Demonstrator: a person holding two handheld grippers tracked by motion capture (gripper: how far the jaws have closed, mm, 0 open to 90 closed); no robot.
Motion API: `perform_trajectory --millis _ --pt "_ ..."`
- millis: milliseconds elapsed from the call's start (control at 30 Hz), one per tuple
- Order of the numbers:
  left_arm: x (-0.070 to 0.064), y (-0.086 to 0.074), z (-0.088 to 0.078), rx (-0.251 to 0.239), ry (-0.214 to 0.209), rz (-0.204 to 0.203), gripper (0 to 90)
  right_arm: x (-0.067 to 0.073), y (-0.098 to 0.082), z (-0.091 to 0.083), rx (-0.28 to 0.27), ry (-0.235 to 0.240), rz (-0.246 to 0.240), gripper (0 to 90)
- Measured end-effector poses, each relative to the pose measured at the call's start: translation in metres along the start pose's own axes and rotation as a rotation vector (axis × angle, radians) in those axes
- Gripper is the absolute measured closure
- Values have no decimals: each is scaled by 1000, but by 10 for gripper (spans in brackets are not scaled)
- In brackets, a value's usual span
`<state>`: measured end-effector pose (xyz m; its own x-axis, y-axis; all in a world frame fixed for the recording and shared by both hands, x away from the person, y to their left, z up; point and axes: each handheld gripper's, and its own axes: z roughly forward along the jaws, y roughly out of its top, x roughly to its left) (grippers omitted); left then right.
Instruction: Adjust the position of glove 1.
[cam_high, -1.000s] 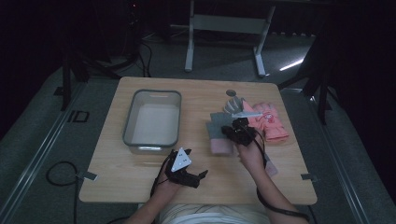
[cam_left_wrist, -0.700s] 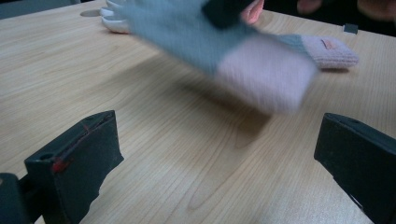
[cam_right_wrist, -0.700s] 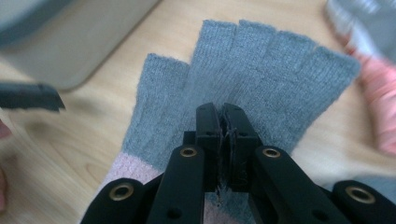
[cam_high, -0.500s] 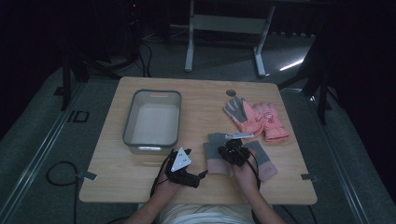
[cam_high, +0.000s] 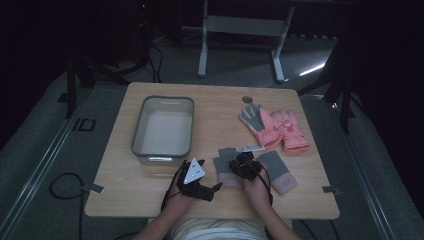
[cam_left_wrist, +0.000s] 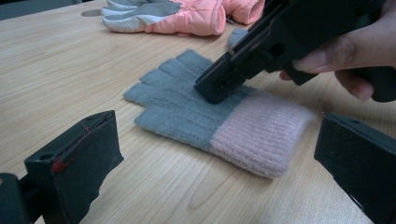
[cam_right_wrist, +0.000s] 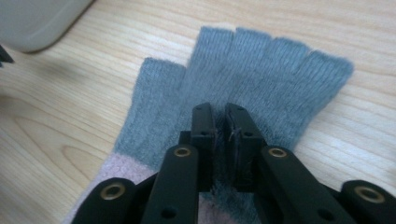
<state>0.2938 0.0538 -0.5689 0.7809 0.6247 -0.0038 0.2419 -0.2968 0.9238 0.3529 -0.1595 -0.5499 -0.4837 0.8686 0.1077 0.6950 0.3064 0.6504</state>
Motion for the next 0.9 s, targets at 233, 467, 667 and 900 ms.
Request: perform_trajectory --millis 233,467,667,900 --pt "0 0 0 -1 -5 1 0 -1 3 -3 -4 10 -9 774" --pt "0 0 0 0 -11 -2 0 -20 21 -34 -86 26 -102 722" --pt "0 0 0 -1 -9 -1 0 -60 17 -58 -90 54 -176 698" --pt "0 0 0 1 -7 -1 0 -103 1 -77 -66 65 -243 662"
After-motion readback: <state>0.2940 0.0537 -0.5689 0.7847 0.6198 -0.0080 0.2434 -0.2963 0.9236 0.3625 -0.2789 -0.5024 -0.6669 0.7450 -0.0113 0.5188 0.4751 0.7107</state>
